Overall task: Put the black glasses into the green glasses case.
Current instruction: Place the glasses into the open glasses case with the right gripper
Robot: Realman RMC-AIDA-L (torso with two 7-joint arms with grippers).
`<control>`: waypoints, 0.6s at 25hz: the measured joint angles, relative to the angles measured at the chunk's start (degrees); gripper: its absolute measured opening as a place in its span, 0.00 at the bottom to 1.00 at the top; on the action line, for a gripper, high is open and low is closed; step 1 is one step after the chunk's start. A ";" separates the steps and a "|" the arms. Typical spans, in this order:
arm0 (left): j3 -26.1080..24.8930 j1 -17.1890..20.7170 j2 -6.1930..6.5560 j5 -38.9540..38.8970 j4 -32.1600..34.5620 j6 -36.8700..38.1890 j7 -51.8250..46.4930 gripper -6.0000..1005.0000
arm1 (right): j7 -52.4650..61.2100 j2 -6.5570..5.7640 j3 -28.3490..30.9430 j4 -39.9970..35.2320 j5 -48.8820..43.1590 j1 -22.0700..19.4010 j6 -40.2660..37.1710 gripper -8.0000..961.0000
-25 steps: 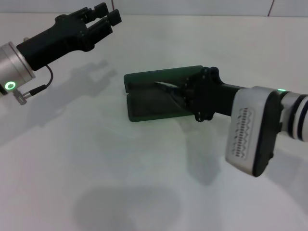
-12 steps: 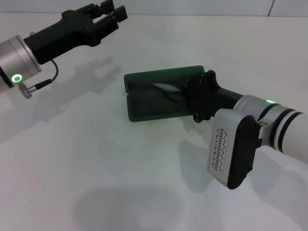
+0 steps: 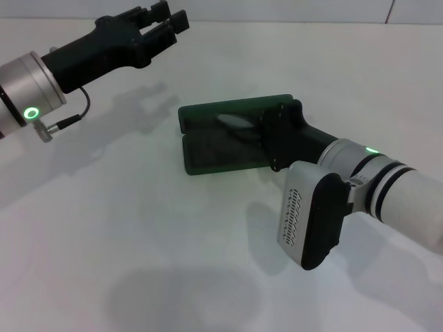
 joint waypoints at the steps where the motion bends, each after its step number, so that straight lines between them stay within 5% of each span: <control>1: 0.00 -0.12 -0.01 0.13 -0.24 0.00 0.05 0.47 | -0.09 0.01 -0.09 0.13 0.22 0.14 -0.04 0.11; 15: 0.08 -0.05 -0.11 0.34 -0.73 0.00 0.11 0.47 | 0.08 0.00 -0.91 -0.42 2.05 -0.36 -1.51 0.22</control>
